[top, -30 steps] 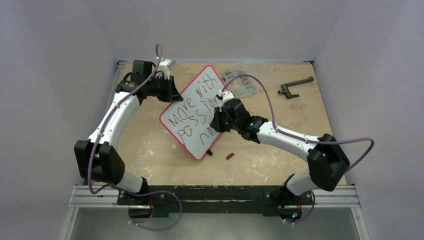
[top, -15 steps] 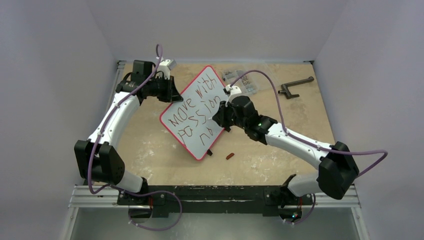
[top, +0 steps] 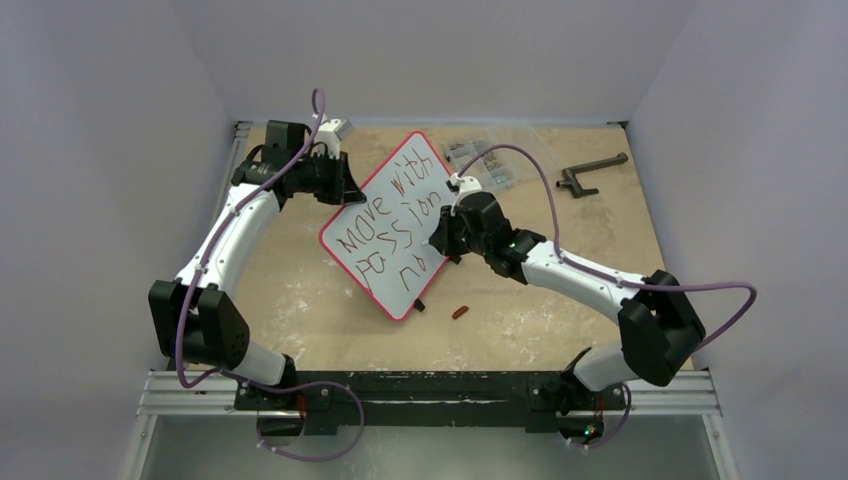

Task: Write a sentence on the whiteboard

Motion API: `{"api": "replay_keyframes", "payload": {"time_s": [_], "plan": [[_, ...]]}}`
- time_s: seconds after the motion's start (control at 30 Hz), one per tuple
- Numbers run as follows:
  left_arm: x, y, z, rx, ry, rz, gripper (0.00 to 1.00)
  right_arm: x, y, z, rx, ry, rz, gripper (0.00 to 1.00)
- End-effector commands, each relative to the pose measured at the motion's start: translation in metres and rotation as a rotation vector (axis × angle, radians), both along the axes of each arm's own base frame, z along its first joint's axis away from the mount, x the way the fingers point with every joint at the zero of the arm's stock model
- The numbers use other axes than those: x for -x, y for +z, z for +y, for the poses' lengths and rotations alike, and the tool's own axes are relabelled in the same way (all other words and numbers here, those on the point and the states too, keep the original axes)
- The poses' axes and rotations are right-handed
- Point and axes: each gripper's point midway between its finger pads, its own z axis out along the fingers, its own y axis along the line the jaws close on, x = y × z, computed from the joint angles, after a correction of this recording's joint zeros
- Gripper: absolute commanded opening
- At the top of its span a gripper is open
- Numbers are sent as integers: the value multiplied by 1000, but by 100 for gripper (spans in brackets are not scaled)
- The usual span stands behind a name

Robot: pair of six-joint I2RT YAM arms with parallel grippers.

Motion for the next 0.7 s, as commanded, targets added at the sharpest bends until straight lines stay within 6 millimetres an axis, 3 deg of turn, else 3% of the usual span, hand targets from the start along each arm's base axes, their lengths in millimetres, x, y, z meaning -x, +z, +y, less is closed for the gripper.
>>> {"api": "replay_keyframes", "payload": {"time_s": [0.0, 0.67], "plan": [[-15, -2, 24, -137, 55, -70, 0, -5, 8, 10, -39, 26, -33, 0], [-14, -2, 25, -140, 56, -69, 0, 15, -46, -10, 23, 8, 45, 0]]}}
